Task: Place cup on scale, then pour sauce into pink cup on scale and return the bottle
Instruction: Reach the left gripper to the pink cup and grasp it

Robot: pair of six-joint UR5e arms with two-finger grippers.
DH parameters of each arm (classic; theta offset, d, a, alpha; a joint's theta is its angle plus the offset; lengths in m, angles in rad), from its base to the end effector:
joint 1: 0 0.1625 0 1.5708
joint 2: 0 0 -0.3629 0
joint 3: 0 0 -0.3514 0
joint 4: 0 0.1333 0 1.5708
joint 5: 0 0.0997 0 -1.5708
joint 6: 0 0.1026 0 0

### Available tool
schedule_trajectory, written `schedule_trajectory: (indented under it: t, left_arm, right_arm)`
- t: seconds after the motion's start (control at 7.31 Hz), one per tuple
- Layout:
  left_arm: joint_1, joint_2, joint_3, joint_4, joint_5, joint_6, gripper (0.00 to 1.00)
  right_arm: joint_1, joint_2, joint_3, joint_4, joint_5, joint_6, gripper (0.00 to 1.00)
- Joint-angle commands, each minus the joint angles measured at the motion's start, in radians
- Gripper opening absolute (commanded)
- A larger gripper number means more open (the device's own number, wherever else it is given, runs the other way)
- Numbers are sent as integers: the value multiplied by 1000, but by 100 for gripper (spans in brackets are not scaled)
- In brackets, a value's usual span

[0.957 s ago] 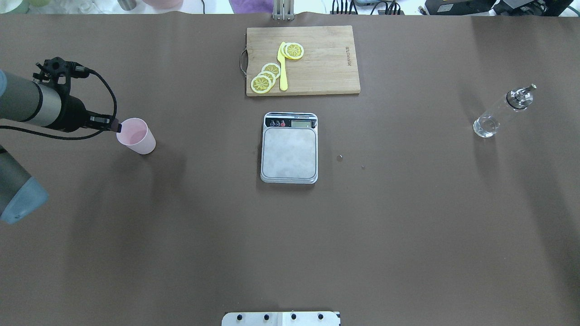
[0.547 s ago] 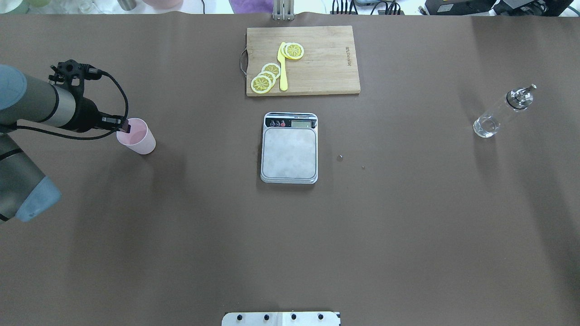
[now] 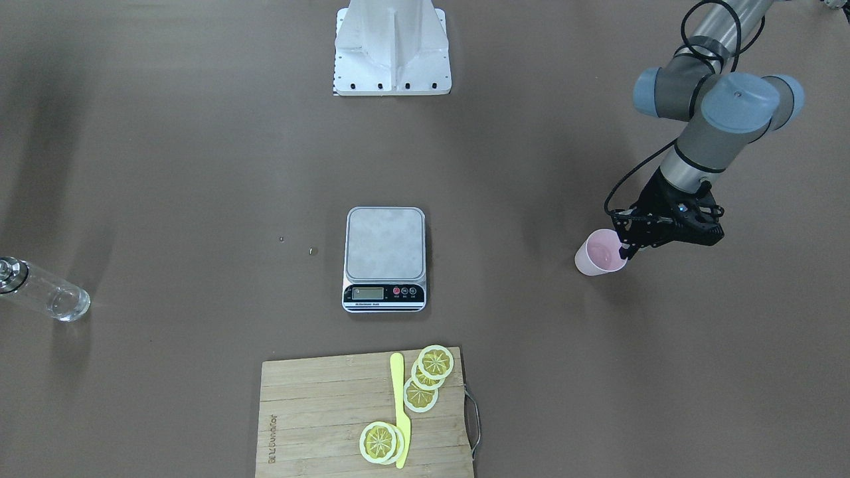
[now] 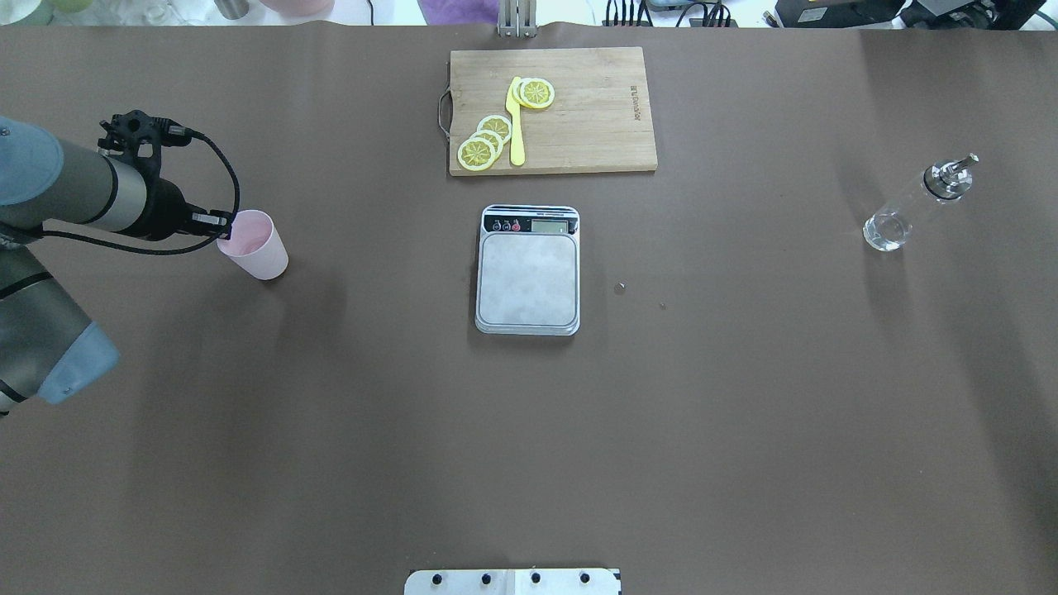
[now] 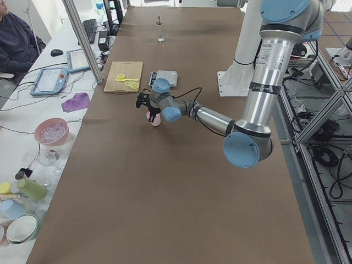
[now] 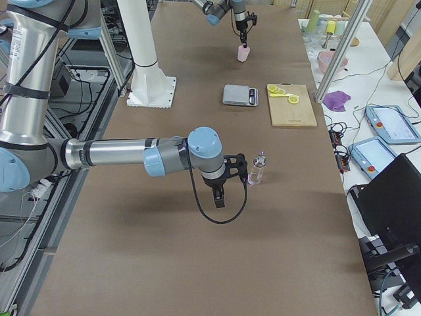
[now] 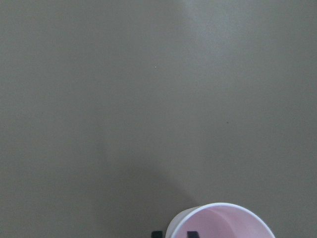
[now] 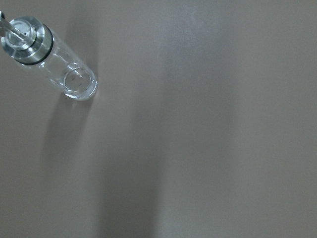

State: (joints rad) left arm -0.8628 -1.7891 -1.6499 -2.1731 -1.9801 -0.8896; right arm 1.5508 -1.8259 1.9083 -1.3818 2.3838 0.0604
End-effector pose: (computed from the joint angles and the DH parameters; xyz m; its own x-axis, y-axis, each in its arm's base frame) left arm 0.2876 -0.4782 0.3943 0.6254 0.1578 -0.7642 0.1293 0.9448 0.3009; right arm 0.0513 -0.3747 0.5259 0.6832 -0.1499 0.7147 -0.0220 0.9740 0.2253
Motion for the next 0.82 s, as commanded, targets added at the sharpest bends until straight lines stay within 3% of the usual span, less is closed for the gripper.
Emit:
schedule_trajectory:
  t: [0.0,0.27,0.68]
  left_arm:
    - [1,2,-13,-23,3,-5,0]
    - [1,-24,-77,-1,-2,-47,0]
    - [49,-165,-84,44,29,-197,0]
  right_arm:
    - [0,-1,0,1,0,-1,100]
    - [2,-1,0,0,0,-1,100]
    - [2,-7,0,0,0,-1,100]
